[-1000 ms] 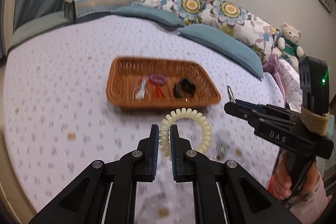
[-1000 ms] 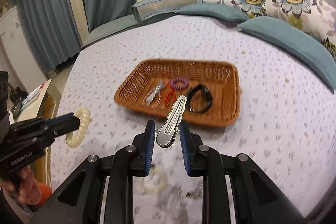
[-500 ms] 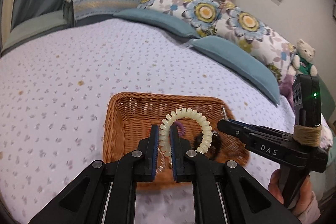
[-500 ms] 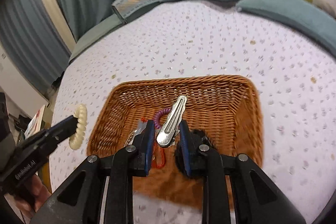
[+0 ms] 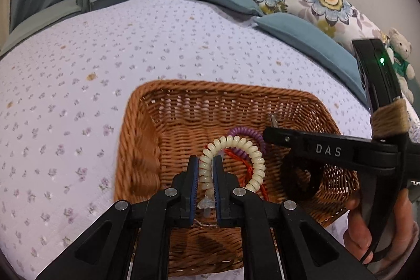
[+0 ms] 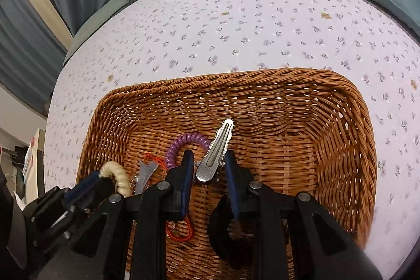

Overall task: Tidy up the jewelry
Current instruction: 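Release the silver clip and cream coil into the basket with both grippers, then grasp the clear bead bracelet with the left gripper while the right grasps a small charm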

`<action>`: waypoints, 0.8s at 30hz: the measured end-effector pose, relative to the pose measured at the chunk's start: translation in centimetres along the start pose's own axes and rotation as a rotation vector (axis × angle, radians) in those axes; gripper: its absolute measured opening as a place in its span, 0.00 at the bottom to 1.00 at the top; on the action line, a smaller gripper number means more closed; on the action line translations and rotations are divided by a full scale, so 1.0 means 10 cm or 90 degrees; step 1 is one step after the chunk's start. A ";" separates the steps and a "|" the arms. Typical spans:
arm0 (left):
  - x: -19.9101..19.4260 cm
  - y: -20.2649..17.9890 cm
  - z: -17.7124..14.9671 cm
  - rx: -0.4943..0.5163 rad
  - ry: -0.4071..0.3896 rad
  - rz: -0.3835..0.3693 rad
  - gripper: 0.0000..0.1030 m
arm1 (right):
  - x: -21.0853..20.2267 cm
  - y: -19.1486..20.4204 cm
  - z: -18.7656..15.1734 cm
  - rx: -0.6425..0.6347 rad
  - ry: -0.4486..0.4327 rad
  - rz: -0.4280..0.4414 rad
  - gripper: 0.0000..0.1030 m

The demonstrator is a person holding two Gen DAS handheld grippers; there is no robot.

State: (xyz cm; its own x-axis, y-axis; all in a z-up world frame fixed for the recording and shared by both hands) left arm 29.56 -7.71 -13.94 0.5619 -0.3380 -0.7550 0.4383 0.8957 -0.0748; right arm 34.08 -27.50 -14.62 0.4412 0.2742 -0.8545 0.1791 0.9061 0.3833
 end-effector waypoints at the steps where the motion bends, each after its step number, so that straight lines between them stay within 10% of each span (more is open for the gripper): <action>1: 0.01 -0.01 -0.01 0.002 0.001 0.000 0.11 | 0.00 0.01 0.00 0.002 0.001 -0.001 0.26; 24: -1.31 -0.41 -0.32 0.021 -0.092 -0.043 0.38 | -1.54 -0.15 -0.94 -0.077 -0.105 0.048 0.41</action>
State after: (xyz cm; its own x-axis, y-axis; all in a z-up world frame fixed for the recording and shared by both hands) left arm 18.15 -6.02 -5.77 0.6241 -0.4375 -0.6474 0.4999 0.8604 -0.0995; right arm 18.73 -30.01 -5.37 0.5892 0.2950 -0.7522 0.0380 0.9198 0.3905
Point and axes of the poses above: each gripper's, at about its wrist camera, not at the fingertips, and x roughly the way its jaws point, y to its left, z to its top, the point moved 2 cm from there along x, roughly the way its jaws point, and after that the axes turned 13 degrees about x, right-handed, at the moved point
